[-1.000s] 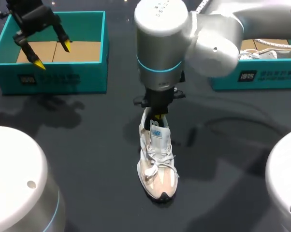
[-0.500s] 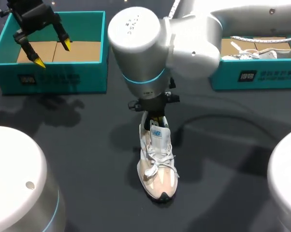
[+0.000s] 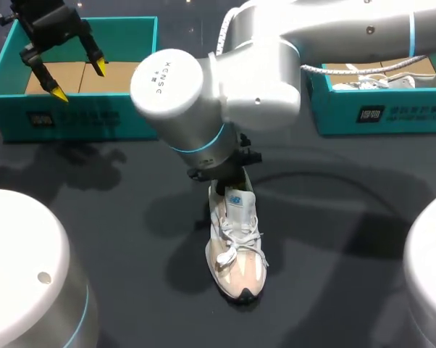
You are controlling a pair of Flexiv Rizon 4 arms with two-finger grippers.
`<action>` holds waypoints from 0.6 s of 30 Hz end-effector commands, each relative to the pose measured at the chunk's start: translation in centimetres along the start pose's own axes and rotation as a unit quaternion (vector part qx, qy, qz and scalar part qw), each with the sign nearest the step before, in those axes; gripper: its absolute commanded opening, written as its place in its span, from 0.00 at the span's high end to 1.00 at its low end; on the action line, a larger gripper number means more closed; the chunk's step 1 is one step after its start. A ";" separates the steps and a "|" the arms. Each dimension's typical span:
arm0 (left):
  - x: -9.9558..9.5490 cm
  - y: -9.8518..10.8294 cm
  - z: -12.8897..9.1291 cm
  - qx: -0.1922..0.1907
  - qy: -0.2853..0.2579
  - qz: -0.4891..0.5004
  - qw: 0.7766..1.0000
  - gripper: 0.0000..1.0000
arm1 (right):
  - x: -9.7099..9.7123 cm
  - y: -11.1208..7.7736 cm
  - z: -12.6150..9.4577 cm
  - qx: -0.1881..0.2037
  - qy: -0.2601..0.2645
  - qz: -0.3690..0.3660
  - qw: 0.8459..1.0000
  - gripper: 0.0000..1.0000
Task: Take the shoe out of the shoebox, open the shoe tongue, remove and reinsert the insole, then place the shoe into the shoebox
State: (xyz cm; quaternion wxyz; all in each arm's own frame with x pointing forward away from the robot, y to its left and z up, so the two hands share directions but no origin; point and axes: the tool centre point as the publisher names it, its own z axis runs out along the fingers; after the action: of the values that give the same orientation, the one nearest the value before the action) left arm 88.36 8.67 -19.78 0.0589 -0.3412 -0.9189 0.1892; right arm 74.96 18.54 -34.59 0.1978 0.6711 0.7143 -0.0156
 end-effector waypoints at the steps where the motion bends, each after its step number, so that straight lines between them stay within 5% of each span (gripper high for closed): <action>1: 0.0 0.0 0.0 -0.001 0.001 0.000 1.000 0.00 | 1.1 -1.4 -0.2 -0.052 -0.097 0.070 0.991 1.00; 18: 0.0 0.0 0.0 -0.001 0.001 0.000 1.000 0.00 | 1.5 -2.5 3.4 -0.038 -0.170 0.090 0.981 1.00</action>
State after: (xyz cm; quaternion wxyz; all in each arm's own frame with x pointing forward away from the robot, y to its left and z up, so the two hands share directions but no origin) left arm 88.36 8.67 -19.77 0.0589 -0.3412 -0.9189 0.1891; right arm 74.02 18.13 -37.47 0.2615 0.6215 0.7352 -0.0690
